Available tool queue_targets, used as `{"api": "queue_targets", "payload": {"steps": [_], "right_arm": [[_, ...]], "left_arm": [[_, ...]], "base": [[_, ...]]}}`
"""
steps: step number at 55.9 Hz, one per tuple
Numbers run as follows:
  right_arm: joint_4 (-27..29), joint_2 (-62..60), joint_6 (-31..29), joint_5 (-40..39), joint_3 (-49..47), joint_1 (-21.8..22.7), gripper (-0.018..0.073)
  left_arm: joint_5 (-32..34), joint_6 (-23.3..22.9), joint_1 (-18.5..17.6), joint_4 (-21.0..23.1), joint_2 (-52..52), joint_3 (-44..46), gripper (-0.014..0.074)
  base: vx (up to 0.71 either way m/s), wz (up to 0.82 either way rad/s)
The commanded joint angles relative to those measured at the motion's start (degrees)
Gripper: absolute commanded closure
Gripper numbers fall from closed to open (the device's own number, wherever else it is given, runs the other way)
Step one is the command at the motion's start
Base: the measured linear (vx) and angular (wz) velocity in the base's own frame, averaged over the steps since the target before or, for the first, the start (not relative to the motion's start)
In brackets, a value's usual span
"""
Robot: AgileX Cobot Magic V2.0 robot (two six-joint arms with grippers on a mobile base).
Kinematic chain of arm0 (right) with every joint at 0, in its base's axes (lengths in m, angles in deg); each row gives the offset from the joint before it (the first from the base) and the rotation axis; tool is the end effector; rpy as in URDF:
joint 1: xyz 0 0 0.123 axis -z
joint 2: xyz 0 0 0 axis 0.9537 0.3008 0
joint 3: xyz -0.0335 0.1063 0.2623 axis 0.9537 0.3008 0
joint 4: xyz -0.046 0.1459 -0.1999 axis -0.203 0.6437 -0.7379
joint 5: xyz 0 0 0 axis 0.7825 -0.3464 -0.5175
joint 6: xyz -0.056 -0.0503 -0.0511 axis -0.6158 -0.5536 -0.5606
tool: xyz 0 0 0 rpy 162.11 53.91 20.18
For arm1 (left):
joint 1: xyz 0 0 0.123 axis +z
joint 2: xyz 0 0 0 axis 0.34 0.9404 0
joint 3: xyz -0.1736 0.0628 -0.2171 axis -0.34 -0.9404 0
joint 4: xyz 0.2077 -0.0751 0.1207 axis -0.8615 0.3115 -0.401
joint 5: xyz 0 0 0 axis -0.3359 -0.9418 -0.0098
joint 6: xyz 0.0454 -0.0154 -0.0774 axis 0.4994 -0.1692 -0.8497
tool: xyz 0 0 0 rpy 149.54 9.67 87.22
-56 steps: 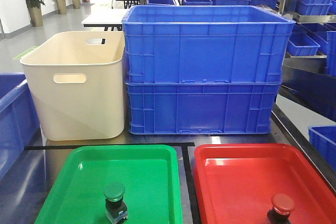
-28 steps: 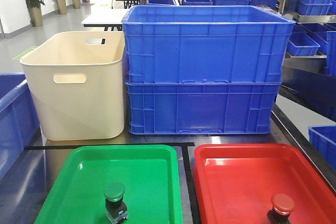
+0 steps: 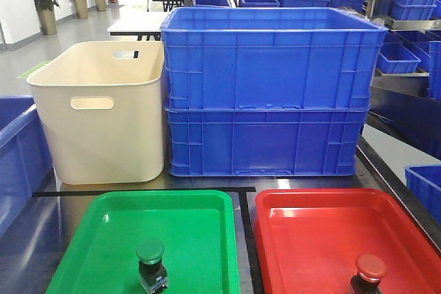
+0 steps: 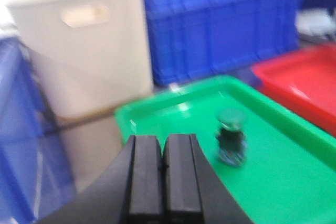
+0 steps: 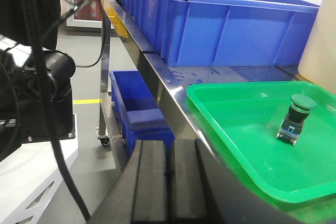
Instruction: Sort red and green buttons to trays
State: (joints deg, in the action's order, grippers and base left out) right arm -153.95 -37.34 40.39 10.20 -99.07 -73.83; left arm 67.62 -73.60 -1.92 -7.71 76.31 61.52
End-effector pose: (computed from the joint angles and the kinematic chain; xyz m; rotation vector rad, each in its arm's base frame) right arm 0.0326 0.0834 0.2851 -1.1369 1.4462 0.7760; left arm 0.0758 -0.0268 0.3030 0.3571 1.6266 -0.1951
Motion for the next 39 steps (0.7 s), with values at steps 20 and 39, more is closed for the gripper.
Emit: {"api": "queue_targets", "payload": {"steps": [20,39], "right_arm": [[1.58,0.43,-0.09,0.83,-1.48,0.13,0.0571],[1.64,0.29,-0.09,0.45,-1.48,0.13,0.0571]], "left_arm": [[15.79,-0.09,7.59,0.97,-20.39,-22.90,0.0602],[12.92,-0.09,7.59,0.97,-20.26,-22.90,0.0601]], "base": [[0.00,0.00],[0.00,0.00]]}}
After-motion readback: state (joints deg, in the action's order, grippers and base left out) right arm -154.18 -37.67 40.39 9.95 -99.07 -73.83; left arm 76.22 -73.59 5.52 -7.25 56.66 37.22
